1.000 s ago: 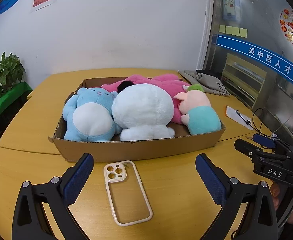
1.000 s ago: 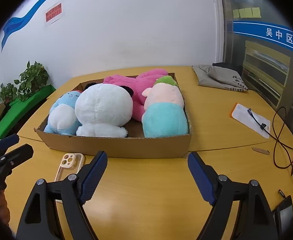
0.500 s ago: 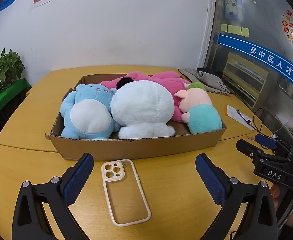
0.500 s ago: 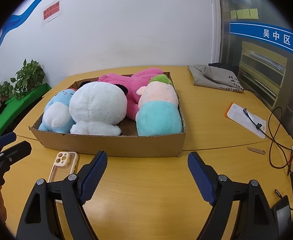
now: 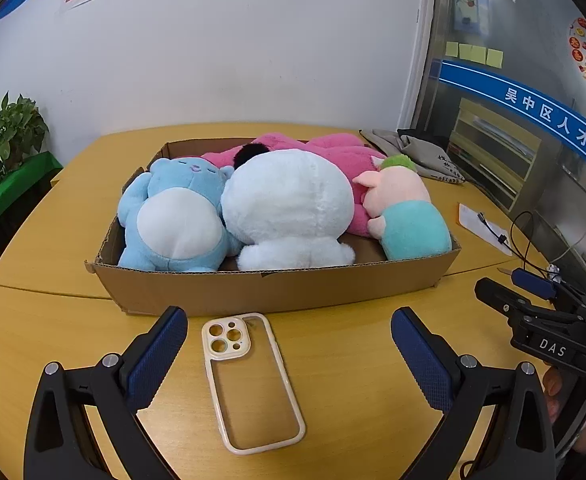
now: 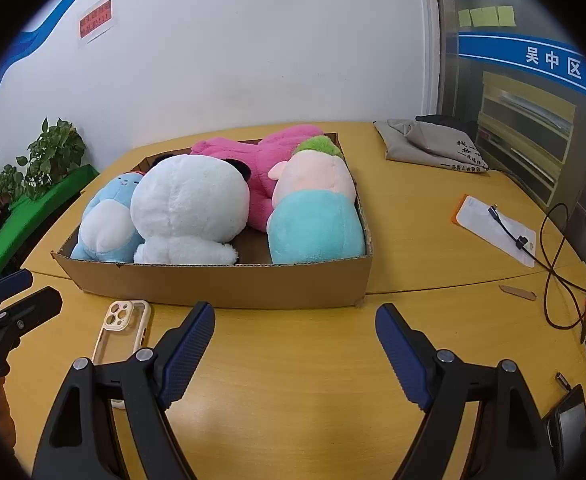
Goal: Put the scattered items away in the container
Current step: 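Move both grippers down to the clear phone case on the table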
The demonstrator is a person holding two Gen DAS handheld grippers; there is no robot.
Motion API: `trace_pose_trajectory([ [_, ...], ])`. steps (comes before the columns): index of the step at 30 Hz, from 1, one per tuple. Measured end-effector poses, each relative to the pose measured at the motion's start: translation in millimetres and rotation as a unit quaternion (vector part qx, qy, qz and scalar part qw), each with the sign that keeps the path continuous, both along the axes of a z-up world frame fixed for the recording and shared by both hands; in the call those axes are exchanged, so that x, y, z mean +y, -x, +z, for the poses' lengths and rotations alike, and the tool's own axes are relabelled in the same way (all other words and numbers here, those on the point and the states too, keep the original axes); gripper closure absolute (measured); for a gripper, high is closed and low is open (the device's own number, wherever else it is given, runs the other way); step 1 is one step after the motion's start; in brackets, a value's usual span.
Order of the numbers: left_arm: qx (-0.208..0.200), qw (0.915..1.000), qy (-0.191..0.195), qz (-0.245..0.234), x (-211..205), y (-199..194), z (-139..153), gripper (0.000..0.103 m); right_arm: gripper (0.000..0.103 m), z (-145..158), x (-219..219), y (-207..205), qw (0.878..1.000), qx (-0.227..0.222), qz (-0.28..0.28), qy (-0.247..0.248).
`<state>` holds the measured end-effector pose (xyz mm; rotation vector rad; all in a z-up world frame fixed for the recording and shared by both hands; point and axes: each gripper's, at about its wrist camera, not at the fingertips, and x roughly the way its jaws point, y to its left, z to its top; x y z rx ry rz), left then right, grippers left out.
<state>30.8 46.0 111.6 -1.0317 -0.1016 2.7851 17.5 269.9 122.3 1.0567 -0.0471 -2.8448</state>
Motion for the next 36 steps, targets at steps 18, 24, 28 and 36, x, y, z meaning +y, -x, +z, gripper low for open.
trace_pose_trajectory([
  [18,-0.036,0.9990,-0.017,0.020,-36.5,8.7,-18.6,0.000,0.020,-31.0,-46.0,-4.4,0.997,-0.047,0.068,0.005],
  [24,-0.081,0.9956,-0.011,0.045,-70.5,32.2,-53.0,0.007,0.022,-67.9,-98.9,-2.7,0.987,-0.100,0.125,0.015],
  [28,-0.136,0.9896,-0.022,0.041,-81.7,54.7,-89.7,0.026,0.022,-84.8,-129.9,0.8,0.981,-0.116,0.152,0.019],
  [36,-0.171,0.9845,-0.032,0.021,-84.8,60.4,-119.4,0.051,0.027,-110.9,-150.4,-1.9,0.976,-0.121,0.182,-0.008],
])
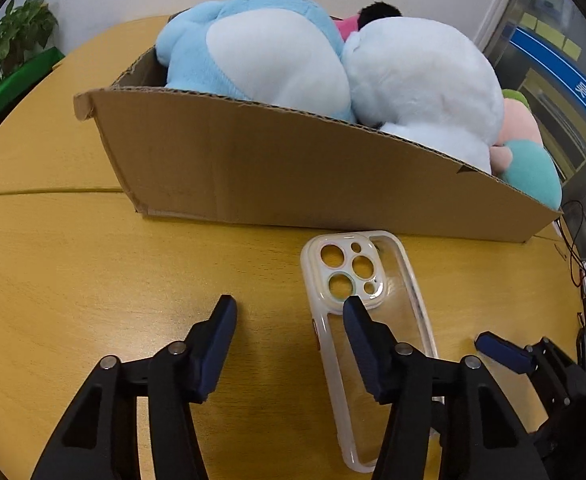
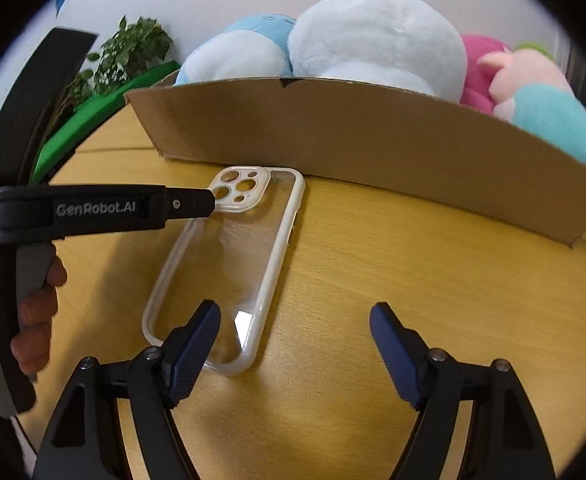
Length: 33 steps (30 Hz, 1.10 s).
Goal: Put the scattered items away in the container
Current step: 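Move both grippers down to the clear phone case on the table, then close both grippers on the phone case rim and lift it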
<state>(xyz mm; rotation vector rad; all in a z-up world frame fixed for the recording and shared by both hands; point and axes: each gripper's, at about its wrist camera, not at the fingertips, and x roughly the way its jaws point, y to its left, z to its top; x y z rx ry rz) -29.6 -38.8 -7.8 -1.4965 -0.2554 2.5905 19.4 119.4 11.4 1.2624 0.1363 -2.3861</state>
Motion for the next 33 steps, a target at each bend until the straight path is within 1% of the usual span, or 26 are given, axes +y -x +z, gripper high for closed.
trace_pose_trajectory([
  [1,-0.002,1.0000,-0.005,-0.007,0.9,-0.6,0.2,0.059,0.028,0.0,3.4,1.6,1.000,-0.002,0.000,-0.001],
  [2,-0.004,0.9998,-0.011,-0.014,1.9,-1.4,0.6,0.062,0.028,0.6,7.5,3.3,1.000,0.000,-0.003,-0.006],
  [3,-0.005,0.9997,-0.013,-0.021,3.9,-3.1,1.6,0.072,0.028,1.4,14.7,5.2,1.000,0.005,-0.004,-0.013],
  [4,-0.003,0.9995,-0.007,-0.030,7.1,-5.8,3.3,0.078,0.028,1.8,22.5,7.0,1.000,0.006,-0.005,-0.017],
  [6,-0.001,0.9990,0.015,-0.041,12.7,-10.8,6.0,0.080,0.028,2.8,40.7,11.8,1.000,0.008,-0.012,-0.027],
  [7,0.003,0.9986,0.020,-0.049,15.1,-13.6,8.8,0.080,0.028,3.4,51.1,14.3,0.999,0.009,-0.017,-0.034],
  [9,0.011,0.9978,0.012,-0.065,17.1,-16.1,14.0,0.080,0.028,4.9,69.5,20.5,0.998,0.011,-0.028,-0.052],
  [11,0.029,0.9950,0.004,-0.095,23.4,-20.0,23.8,0.079,0.028,8.5,81.9,23.3,0.997,0.019,-0.031,-0.072],
  [12,0.035,0.9936,0.003,-0.108,25.5,-20.5,26.5,0.074,0.028,12.1,87.2,22.8,0.996,0.026,-0.027,-0.079],
  [13,0.040,0.9913,0.003,-0.125,29.3,-21.2,30.5,0.062,0.027,15.7,90.3,21.4,0.996,0.032,-0.020,-0.081],
  [14,0.046,0.9890,0.004,-0.141,32.3,-20.4,33.8,0.055,0.026,20.0,91.3,18.8,0.996,0.038,-0.012,-0.077],
  [15,0.055,0.9854,0.008,-0.161,37.0,-20.2,38.3,0.046,0.026,25.3,89.7,13.9,0.996,0.045,0.002,-0.070],
  [16,0.062,0.9822,0.010,-0.177,40.9,-17.8,43.0,0.041,0.024,28.2,85.5,10.8,0.997,0.050,0.015,-0.064],
  [19,0.067,0.9743,-0.001,-0.215,43.3,-2.6,52.0,0.035,0.023,26.1,60.5,-3.3,0.996,0.046,0.066,-0.041],
  [20,0.067,0.9726,0.002,-0.223,45.5,-1.7,53.5,0.034,0.022,22.9,55.4,-4.5,0.996,0.041,0.072,-0.038],
  [22,0.065,0.9688,0.020,-0.238,51.0,1.6,54.5,0.028,0.023,6.4,42.0,-3.2,0.996,0.020,0.074,-0.051],
  [23,0.064,0.9664,0.026,-0.248,51.1,3.1,54.6,0.028,0.019,-2.1,38.7,-2.2,0.995,0.008,0.077,-0.058],
  [24,0.063,0.9639,0.031,-0.257,52.8,2.4,53.3,0.028,0.018,-5.1,37.3,-4.4,0.995,0.016,0.085,-0.058],
  [25,0.063,0.9598,0.038,-0.271,54.9,0.2,52.4,0.028,0.019,-5.4,37.0,-6.9,0.994,0.022,0.097,-0.055],
  [26,0.064,0.9556,0.045,-0.284,61.3,-0.6,51.6,0.028,0.025,-5.0,37.4,-10.4,0.991,0.025,0.123,-0.054],
  [27,0.064,0.9506,0.053,-0.299,66.3,-2.5,51.2,0.027,0.025,-4.6,39.1,-14.0,0.986,0.026,0.152,-0.054],
  [29,0.066,0.9356,0.075,-0.339,74.3,-9.2,50.3,0.025,0.025,-4.1,46.9,-19.7,0.977,0.027,0.205,-0.053],
  [30,0.066,0.9291,0.082,-0.355,77.9,-11.5,49.1,0.023,0.025,-3.9,53.4,-22.2,0.970,0.027,0.234,-0.054],
  [32,0.059,0.9114,0.090,-0.397,88.2,-19.3,45.7,0.022,0.025,-3.4,67.9,-25.6,0.956,0.029,0.288,-0.054],
  [33,0.055,0.9033,0.090,-0.416,93.0,-24.4,44.1,0.022,0.025,-3.1,78.9,-26.3,0.945,0.028,0.321,-0.054],
])
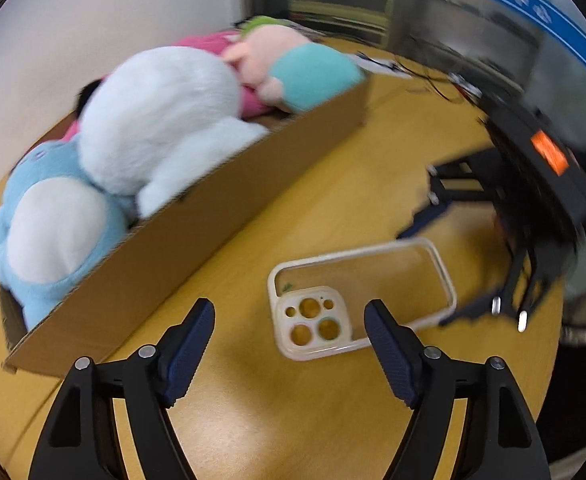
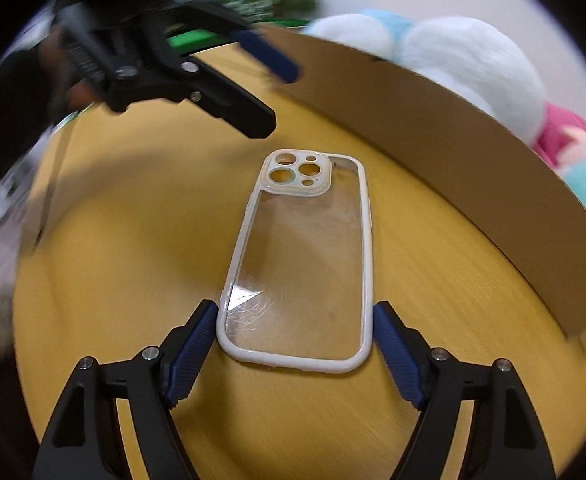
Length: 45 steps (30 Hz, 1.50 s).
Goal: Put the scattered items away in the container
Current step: 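Close both grippers on the phone case rim and lift it, then carry the phone case over the box and open both grippers onto the plushies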
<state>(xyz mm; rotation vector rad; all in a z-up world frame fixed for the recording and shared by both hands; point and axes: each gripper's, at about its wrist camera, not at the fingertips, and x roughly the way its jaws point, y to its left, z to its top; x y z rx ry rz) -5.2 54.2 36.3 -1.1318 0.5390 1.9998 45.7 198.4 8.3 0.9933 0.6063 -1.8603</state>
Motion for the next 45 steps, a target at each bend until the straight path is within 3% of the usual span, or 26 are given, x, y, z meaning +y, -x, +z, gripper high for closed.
trace_pose_trajectory([
  [5,-0.004,0.9910,0.019,-0.132,41.1,-29.0,-12.1,0.022,0.025,3.3,37.0,3.5,0.992,-0.022,0.123,-0.033],
  [10,-0.021,0.9796,0.043,-0.195,75.6,-22.7,-30.8,0.021,0.025,4.3,45.8,6.8,0.982,-0.024,0.182,-0.052],
  [14,-0.044,0.9734,0.037,-0.222,85.7,-12.1,-33.2,0.019,0.024,4.9,50.4,10.2,0.975,-0.024,0.216,-0.055],
  [18,-0.060,0.9615,0.048,-0.264,87.9,-12.9,-35.0,0.018,0.024,5.8,55.8,16.9,0.971,-0.027,0.233,-0.053],
  [22,-0.063,0.9547,0.053,-0.286,93.3,-10.3,-39.9,0.009,0.024,6.5,59.3,21.2,0.965,-0.024,0.254,-0.058],
  [24,-0.049,0.9528,0.061,-0.293,96.6,-10.3,-40.1,0.009,0.024,7.5,60.7,25.6,0.961,-0.029,0.267,-0.061],
  [27,-0.047,0.9540,0.062,-0.290,98.2,-2.5,-35.3,0.019,0.024,8.6,63.6,35.4,0.960,-0.029,0.269,-0.067],
  [31,-0.044,0.9547,0.065,-0.287,100.0,4.2,-28.1,0.020,0.025,15.4,67.0,47.7,0.960,-0.031,0.269,-0.064],
  [35,0.002,0.9590,0.050,-0.279,94.7,14.9,13.4,0.020,0.026,36.3,68.0,54.0,0.957,0.004,0.279,-0.073],
  [39,0.078,0.9549,0.056,-0.281,88.3,38.4,77.0,0.020,0.026,94.5,69.5,84.8,0.955,0.061,0.283,-0.066],
  [45,0.135,0.9467,0.080,-0.281,60.1,124.7,142.8,0.020,0.025,164.0,62.8,161.9,0.949,0.126,0.282,-0.065],
])
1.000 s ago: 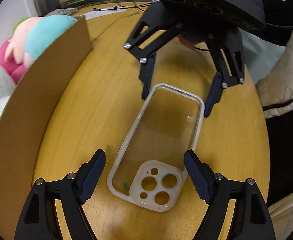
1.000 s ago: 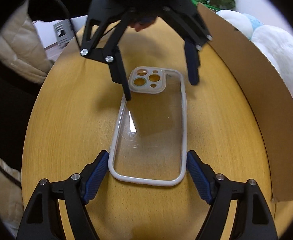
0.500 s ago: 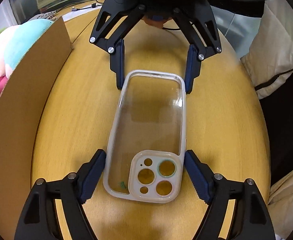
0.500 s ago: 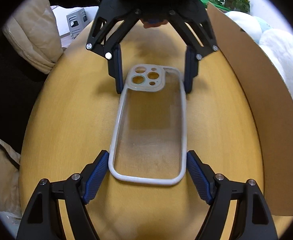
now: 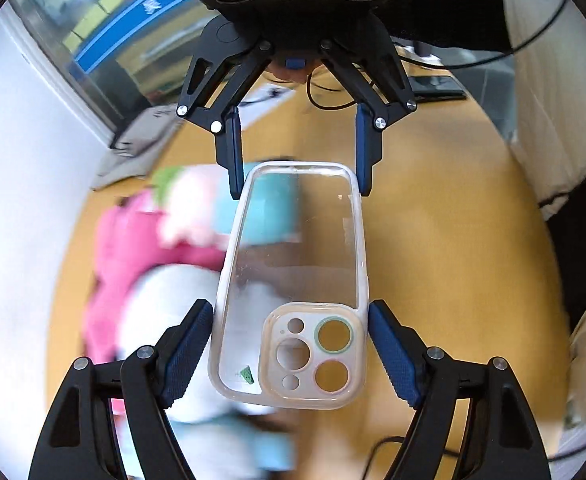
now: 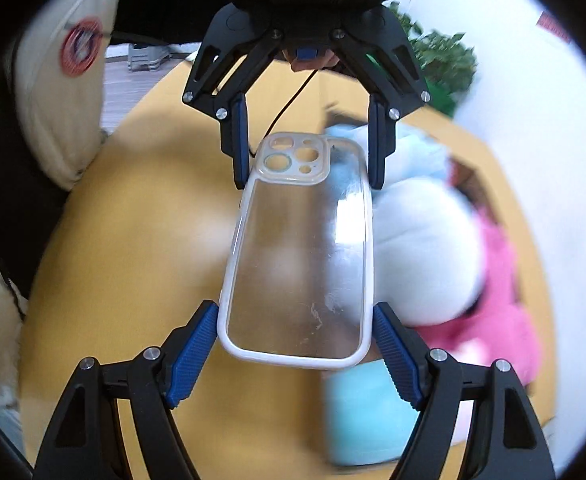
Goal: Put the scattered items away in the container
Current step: 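Carry the phone case over the box and open both grippers onto the plushies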
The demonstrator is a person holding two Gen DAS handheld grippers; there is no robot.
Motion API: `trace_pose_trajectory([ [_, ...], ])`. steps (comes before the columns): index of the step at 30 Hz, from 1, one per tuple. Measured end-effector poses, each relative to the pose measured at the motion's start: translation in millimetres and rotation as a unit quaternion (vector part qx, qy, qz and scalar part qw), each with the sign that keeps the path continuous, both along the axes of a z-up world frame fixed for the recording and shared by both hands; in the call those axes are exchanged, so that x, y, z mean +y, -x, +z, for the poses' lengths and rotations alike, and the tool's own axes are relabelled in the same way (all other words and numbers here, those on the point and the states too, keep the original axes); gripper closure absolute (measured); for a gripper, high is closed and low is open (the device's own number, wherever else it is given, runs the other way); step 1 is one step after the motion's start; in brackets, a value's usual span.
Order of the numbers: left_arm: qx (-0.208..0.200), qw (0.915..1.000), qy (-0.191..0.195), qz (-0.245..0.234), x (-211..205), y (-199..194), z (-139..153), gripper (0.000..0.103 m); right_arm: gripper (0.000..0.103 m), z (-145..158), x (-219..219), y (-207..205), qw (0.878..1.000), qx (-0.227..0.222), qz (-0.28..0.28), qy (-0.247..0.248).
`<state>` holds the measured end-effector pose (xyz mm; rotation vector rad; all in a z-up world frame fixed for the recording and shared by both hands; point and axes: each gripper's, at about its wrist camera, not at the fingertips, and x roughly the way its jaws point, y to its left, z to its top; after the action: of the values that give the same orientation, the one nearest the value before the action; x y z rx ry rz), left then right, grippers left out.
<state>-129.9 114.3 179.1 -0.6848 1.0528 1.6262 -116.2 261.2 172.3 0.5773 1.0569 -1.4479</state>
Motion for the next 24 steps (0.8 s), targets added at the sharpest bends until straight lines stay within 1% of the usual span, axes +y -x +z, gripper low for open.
trace_pose_trajectory([
  [1,0.007,1.0000,0.004,0.005,-1.1,22.1,5.7,0.020,0.025,5.9,-1.8,24.9,1.000,0.004,-0.002,-0.002],
  [2,0.011,0.9999,0.009,0.009,3.4,29.0,7.4,0.020,0.025,12.2,-6.5,44.2,1.000,0.008,-0.005,-0.006],
  [3,0.014,0.9997,0.014,0.014,6.5,36.0,6.1,0.020,0.025,22.8,-21.5,27.1,1.000,0.012,-0.008,-0.010],
  [4,0.016,0.9995,0.021,0.019,1.4,52.8,5.2,0.020,0.025,26.4,-33.4,27.0,1.000,0.014,-0.011,-0.015],
  [5,0.015,0.9993,0.026,0.024,-4.7,67.2,3.0,0.020,0.025,22.0,-40.9,40.4,1.000,0.015,-0.015,-0.023],
  [7,0.005,0.9985,0.044,0.033,-4.6,97.9,-6.6,0.020,0.025,5.4,-64.4,50.2,0.999,0.018,-0.018,-0.043],
  [9,0.001,0.9975,0.057,0.041,-18.5,100.8,-17.2,0.020,0.025,1.9,-78.2,72.0,0.998,0.017,-0.018,-0.058],
  [10,-0.004,0.9971,0.058,0.048,-22.5,110.1,-24.3,0.020,0.025,-5.4,-85.0,85.2,0.998,0.011,-0.020,-0.063],
  [11,-0.012,0.9971,0.053,0.054,-25.7,118.9,-28.8,0.020,0.025,-13.0,-93.2,90.3,0.998,0.006,-0.022,-0.067],
  [14,-0.031,0.9971,0.018,0.067,-33.4,139.7,-33.3,0.019,0.025,-39.7,-104.4,120.3,0.995,-0.032,-0.047,-0.084],
  [16,-0.036,0.9961,0.012,0.080,-35.3,145.5,-34.8,0.019,0.026,-52.5,-106.2,128.6,0.993,-0.045,-0.066,-0.089],
  [17,-0.033,0.9955,0.011,0.088,-37.0,146.1,-34.1,0.019,0.028,-55.8,-105.6,129.0,0.992,-0.045,-0.072,-0.091],
  [19,-0.027,0.9946,0.011,0.100,-41.4,142.0,-30.9,0.020,0.026,-58.3,-100.6,124.2,0.991,-0.033,-0.088,-0.092],
  [21,-0.019,0.9931,0.005,0.115,-47.3,131.8,-25.8,0.020,0.026,-54.1,-91.1,114.0,0.990,-0.021,-0.108,-0.084],
  [23,-0.009,0.9892,-0.018,0.145,-59.5,116.8,-16.2,0.020,0.026,-46.2,-80.4,103.4,0.989,-0.018,-0.130,-0.069],
  [24,-0.006,0.9871,-0.029,0.158,-60.0,113.4,-11.2,0.020,0.026,-39.9,-72.8,95.7,0.988,-0.010,-0.147,-0.054],
])
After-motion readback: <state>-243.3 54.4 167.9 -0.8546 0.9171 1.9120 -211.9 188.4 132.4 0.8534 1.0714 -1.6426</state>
